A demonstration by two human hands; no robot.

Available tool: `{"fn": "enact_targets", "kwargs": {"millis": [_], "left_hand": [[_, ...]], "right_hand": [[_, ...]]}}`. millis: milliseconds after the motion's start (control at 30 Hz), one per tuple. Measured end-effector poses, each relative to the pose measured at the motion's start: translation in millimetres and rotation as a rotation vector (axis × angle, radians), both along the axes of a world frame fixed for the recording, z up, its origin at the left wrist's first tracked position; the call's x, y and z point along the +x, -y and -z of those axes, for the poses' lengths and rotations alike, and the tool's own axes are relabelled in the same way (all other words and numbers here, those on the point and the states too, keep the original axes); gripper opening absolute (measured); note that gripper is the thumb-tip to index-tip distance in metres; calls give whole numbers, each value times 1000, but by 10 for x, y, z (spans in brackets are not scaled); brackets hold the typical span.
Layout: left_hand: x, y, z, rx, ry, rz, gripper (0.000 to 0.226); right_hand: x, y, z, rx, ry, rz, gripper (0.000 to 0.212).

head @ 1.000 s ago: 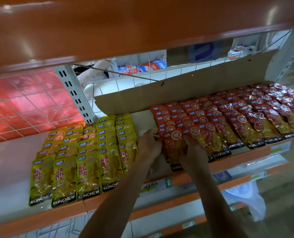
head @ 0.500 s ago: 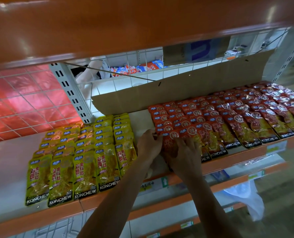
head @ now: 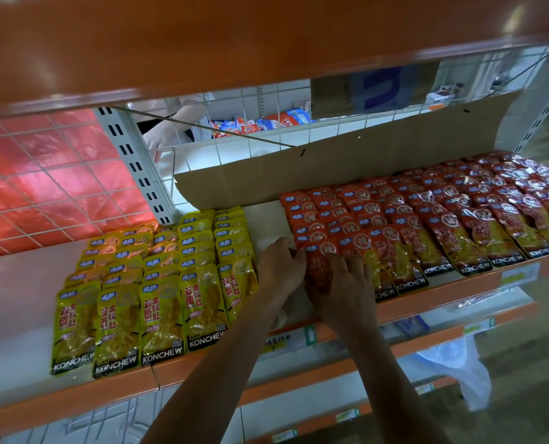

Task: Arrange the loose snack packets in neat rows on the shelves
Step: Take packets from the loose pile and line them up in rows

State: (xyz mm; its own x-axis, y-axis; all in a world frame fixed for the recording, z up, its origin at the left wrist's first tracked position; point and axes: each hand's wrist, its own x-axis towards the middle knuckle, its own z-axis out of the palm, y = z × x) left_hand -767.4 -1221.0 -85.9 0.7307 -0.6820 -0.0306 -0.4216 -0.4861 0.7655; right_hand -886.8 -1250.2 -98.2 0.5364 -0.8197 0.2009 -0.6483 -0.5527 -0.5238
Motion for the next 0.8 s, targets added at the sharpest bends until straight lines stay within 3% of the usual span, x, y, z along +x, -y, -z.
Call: {"fn": "enact_targets", "kwargs": {"millis": [267,333,800], "left_hand": [[197,-438,-119,-11,301,3,38],[327,-625,-136,9,348,-23,38],[1610,-2459,-176,168,525,-292,38]], "right_hand": [[426,-224,-90,-112,69,-141,42],[576,-373,-122,-63,139,-163,40],[2125,-1934,-189,-69,105,-499,41]]}}
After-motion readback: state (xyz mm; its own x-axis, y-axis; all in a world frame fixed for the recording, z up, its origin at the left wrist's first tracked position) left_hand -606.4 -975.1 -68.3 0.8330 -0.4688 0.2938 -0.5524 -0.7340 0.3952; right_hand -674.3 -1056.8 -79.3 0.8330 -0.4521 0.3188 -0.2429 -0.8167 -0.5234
